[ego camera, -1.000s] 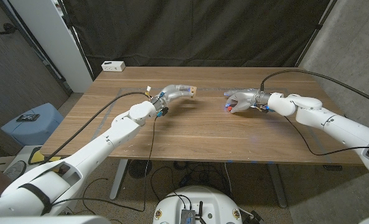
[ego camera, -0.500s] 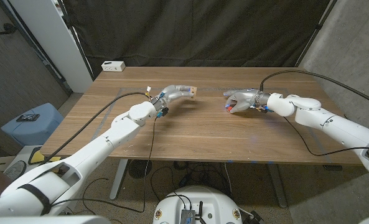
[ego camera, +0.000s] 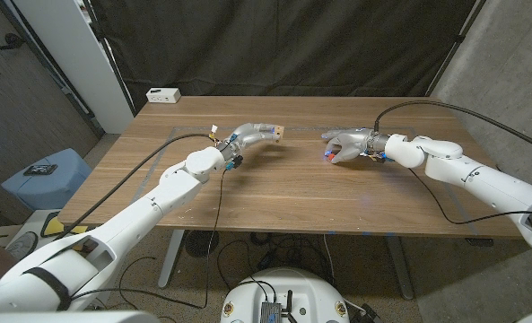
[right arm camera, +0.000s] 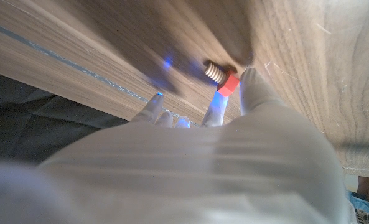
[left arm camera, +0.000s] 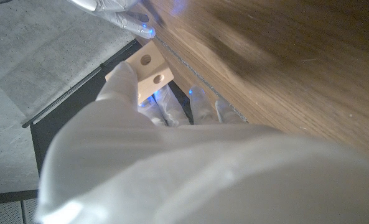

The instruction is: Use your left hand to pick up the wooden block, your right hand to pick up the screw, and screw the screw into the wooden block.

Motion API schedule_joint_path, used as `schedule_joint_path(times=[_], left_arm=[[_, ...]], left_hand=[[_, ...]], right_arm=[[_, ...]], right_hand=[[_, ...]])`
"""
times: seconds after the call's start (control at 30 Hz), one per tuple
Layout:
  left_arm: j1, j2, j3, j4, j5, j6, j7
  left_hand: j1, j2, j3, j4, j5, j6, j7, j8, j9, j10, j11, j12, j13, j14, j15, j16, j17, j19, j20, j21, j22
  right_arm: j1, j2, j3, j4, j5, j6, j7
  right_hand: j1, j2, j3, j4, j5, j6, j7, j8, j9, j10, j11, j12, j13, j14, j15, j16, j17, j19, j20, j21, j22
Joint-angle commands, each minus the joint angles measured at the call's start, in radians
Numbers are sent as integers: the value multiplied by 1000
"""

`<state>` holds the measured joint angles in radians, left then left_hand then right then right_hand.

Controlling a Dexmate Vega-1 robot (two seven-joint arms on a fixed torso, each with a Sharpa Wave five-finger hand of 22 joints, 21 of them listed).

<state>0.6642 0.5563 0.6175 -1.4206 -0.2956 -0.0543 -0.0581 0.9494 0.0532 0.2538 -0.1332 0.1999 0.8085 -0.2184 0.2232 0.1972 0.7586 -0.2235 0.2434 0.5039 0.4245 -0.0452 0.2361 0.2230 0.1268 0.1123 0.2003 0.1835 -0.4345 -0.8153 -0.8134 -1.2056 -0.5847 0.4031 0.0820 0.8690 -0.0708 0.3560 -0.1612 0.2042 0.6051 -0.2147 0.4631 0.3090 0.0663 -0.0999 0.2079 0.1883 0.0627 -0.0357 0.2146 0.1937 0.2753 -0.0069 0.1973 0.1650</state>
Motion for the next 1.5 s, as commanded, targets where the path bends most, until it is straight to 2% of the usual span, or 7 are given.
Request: schedule_joint_path(times=[0.03,0.5,0.67,1.0,1.5], left_arm=[[11,9,-3,-20,-3,12,4],[22,9,-5,-31,-9,16,10],[20,8,-3,-32,-8,20,7],[25,12,-3,-46,-12,30,7],[26,6,0,-46,-12,36,17]], left_hand=[[2,9,4,3,5,6,2,2,3,-7,3,-2,1,-5,-93,6,2,-4,1,6,5],[-3,11,2,4,5,3,3,1,3,-7,3,-5,1,-4,-94,6,-1,-5,2,7,5],[-5,12,2,3,5,1,2,0,3,-8,3,-7,2,-3,-93,5,-2,-2,3,8,5],[-8,15,2,3,5,0,3,-1,3,-10,3,-10,2,-4,-93,5,-3,-2,2,9,5],[-10,16,2,1,5,3,3,1,3,-9,4,-12,2,-2,-91,4,-5,-2,1,10,5]], right_arm=[[17,-3,-6,16,-5,29,12],[46,-9,-18,46,-20,86,31],[55,-10,-28,45,-57,91,18],[77,5,-45,87,-92,128,-29],[118,23,-71,144,-106,167,-48]], right_hand=[[8,0,-1,5,5,-20,-1,2,6,-3,-5,-5,4,6,-26,2,6,3,-2,-1,6],[3,-7,-7,9,4,-85,-4,-18,6,-27,-8,-16,5,-10,-27,-4,11,-11,0,-7,6],[5,-7,-8,8,5,-108,-4,-27,5,-29,-9,-16,5,-10,-28,-4,12,-12,0,-7,6],[17,-8,-8,4,8,-169,-5,-52,-1,-43,-15,-19,6,-6,-33,-4,12,-12,-2,-6,7],[22,-6,-7,5,11,-193,-6,-62,-4,-43,-15,-17,6,-1,-34,-2,13,-8,-5,-4,7]])
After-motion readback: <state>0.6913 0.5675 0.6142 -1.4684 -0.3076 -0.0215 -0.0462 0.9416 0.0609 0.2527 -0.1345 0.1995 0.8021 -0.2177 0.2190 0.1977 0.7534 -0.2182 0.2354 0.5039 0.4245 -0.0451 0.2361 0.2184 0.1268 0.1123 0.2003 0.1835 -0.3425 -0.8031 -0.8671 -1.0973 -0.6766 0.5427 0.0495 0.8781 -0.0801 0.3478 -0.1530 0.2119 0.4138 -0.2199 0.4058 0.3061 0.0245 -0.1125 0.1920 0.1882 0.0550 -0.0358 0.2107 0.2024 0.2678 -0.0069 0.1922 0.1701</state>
